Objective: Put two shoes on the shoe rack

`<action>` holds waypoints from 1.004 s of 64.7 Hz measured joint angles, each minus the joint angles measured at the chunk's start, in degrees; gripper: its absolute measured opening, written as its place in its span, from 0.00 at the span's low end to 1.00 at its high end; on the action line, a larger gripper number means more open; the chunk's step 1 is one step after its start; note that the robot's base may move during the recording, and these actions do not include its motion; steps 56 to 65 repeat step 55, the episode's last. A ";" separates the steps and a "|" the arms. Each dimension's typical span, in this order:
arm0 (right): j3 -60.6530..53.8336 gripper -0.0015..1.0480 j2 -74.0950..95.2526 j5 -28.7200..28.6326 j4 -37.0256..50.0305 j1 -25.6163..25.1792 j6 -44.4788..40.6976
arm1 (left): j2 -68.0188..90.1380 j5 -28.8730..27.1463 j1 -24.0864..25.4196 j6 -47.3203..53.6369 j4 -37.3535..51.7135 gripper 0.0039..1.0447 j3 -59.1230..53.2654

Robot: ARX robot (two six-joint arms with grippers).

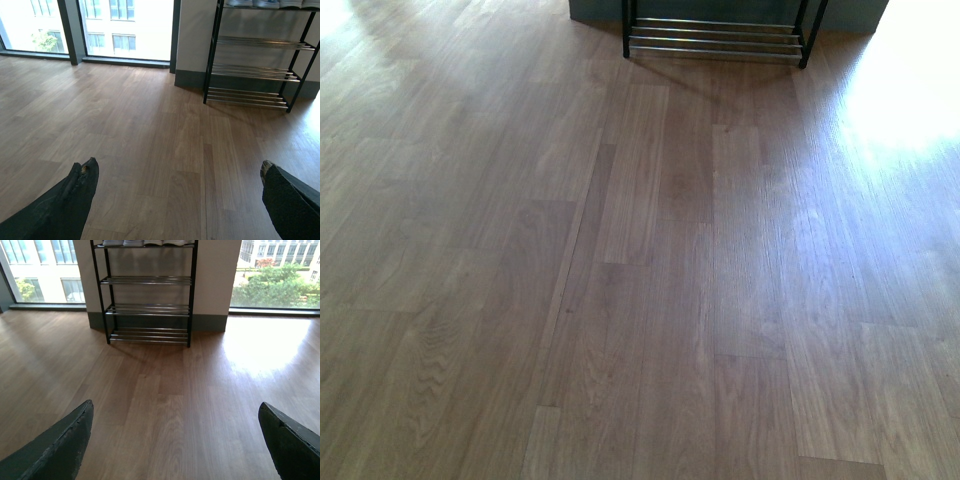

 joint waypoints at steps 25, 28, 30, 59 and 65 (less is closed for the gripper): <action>0.00 0.91 0.00 0.00 0.00 0.00 0.00 | 0.00 0.00 0.00 0.00 0.00 0.91 0.00; 0.00 0.91 0.00 0.00 0.00 0.00 0.00 | 0.00 0.00 0.02 -0.02 0.00 0.91 0.00; 0.00 0.91 0.00 0.00 0.00 0.00 0.00 | 0.00 0.00 0.02 -0.02 0.00 0.91 0.00; 0.00 0.91 0.00 0.00 0.00 0.00 0.00 | 0.00 0.00 0.02 -0.02 0.00 0.91 0.00; 0.00 0.91 0.00 0.00 0.00 0.00 0.00 | 0.00 0.00 0.02 -0.02 0.00 0.91 0.00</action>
